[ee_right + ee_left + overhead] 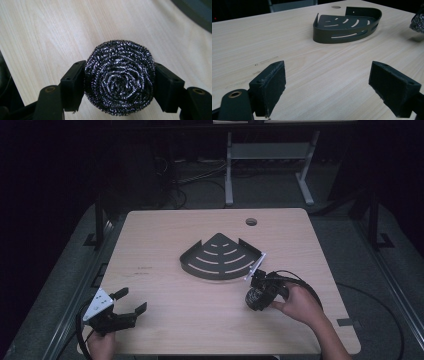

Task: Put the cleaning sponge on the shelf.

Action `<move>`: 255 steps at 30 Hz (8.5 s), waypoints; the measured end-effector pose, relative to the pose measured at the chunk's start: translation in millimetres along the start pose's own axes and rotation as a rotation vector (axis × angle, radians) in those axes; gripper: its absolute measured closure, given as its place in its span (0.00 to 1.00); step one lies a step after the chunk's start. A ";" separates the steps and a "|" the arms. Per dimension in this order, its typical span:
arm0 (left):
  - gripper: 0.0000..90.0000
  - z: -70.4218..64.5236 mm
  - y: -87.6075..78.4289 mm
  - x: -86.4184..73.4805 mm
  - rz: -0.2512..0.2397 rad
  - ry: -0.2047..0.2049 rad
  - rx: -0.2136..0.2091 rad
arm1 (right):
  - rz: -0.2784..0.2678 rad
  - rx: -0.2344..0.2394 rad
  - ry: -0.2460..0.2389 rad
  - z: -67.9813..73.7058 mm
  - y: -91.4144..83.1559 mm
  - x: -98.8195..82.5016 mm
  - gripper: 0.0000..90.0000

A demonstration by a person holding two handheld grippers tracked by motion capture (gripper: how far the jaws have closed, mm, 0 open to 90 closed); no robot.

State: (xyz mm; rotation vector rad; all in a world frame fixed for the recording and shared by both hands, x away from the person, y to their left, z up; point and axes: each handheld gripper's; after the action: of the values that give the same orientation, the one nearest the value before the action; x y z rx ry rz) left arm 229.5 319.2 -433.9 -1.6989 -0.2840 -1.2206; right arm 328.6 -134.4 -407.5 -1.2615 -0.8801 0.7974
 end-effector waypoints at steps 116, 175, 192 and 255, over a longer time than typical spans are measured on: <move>0.15 1.6 -2.4 -0.2 -0.018 -0.007 -0.006 | 0.031 0.050 -0.003 -74.7 -23.2 135.7 0.36; 0.15 0.8 -2.7 -0.7 -0.017 -0.003 -0.005 | 0.091 0.049 0.152 -106.5 33.9 145.2 0.35; 0.15 0.9 -2.7 -0.2 -0.018 -0.004 -0.005 | 0.077 0.037 0.156 -103.8 28.4 144.3 0.28; 0.15 -2.3 -0.8 0.1 -0.006 0.008 -0.007 | -0.058 0.026 0.162 -84.8 -35.6 90.0 0.22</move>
State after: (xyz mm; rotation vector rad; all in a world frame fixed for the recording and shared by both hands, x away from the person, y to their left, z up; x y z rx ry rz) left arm 227.7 317.6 -433.4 -1.7002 -0.2806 -1.2336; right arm 446.0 -97.7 -369.4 -1.2538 -0.7698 0.6487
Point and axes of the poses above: each handheld gripper's, and its own axes: y roughly forward along the jaws, x roughly out of its top, z roughly to its left, and after that the axes turned 11 degrees about z, right-handed
